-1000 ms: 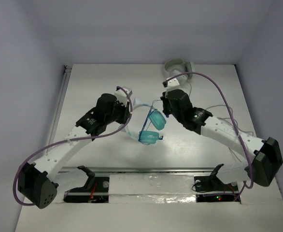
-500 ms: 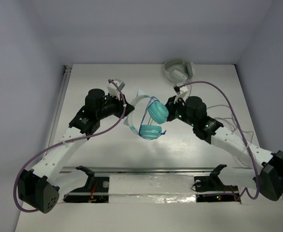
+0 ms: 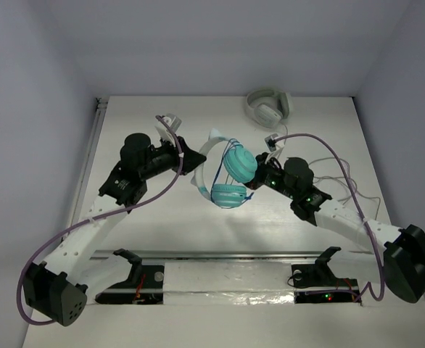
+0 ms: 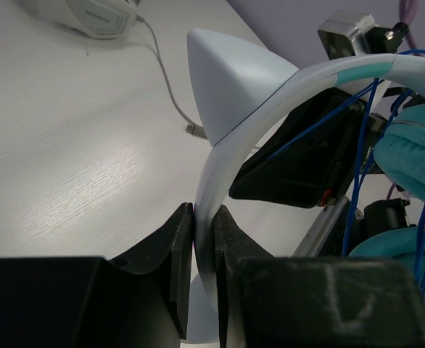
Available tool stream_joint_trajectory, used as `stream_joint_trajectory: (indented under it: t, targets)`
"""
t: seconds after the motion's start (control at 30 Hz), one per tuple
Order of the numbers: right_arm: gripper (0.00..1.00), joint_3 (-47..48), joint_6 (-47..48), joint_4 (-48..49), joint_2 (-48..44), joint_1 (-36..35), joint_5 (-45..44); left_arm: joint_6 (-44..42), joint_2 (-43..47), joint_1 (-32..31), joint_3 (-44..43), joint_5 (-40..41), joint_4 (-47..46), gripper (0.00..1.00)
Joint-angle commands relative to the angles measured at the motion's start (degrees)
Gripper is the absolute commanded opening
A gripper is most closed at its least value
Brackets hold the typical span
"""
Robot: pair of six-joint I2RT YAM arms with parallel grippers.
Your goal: Wrap the headphones
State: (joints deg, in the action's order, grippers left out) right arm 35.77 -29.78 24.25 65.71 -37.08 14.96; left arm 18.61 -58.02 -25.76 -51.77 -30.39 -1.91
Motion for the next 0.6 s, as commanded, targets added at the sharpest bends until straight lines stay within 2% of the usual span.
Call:
stream_joint_trajectory:
  t: [0.0,0.13,0.37,0.57]
  targets:
    - [0.20,-2.02,-3.88,11.25,0.73,0.43,3.14,5.38,2.73,0.45,-2.73,-2.74,-9.78,0.00]
    - [0.21,-3.42,-4.93,14.77,1.17,0.43,4.46,5.73,3.44,0.45,-2.02,-1.60,-9.95,0.00]
    - [0.23,-7.63,-8.79,16.00,-1.90,0.43,5.78,8.10,3.97,0.45,-2.02,8.31,-10.13,0.00]
    - [0.22,-12.21,-14.85,16.80,-5.24,0.43,6.57,11.79,1.16,-1.30,4.12,15.86,-14.52,0.00]
